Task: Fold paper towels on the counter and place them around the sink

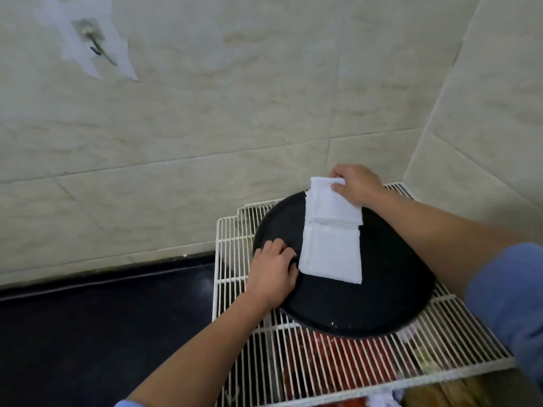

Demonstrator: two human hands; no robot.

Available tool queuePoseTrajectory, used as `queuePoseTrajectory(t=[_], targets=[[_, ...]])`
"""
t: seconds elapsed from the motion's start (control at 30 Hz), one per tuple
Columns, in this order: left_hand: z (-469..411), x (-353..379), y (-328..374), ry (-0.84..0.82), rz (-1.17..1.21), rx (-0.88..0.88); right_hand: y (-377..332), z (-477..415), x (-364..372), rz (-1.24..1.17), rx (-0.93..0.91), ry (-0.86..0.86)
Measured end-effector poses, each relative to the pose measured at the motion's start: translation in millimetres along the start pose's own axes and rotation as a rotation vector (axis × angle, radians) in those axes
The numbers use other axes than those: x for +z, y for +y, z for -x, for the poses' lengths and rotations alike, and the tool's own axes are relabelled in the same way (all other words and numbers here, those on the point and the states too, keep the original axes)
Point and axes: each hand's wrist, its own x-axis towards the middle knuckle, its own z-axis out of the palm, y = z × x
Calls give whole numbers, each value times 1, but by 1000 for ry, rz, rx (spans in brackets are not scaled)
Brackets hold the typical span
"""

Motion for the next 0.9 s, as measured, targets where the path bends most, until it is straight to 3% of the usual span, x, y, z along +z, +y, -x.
queuePoseTrajectory(t=[0.1,0.27,0.33,0.47,0.73,0.9], targets=[[0,1,-1,19,9,1,3,-6,12,31,7,-36],[1,4,-3,45,21,7,-1,15,30,238,-175,186],[0,5,-4,49,19,4,-1,24,40,228,-238,109],[0,8,-5,61,13,9,8,25,60,241,-173,-85],[2,0,-4,-10,26,19,-2,27,50,270,-140,-123],[29,-38,-24,74,42,2,-51,42,28,196,-170,53]])
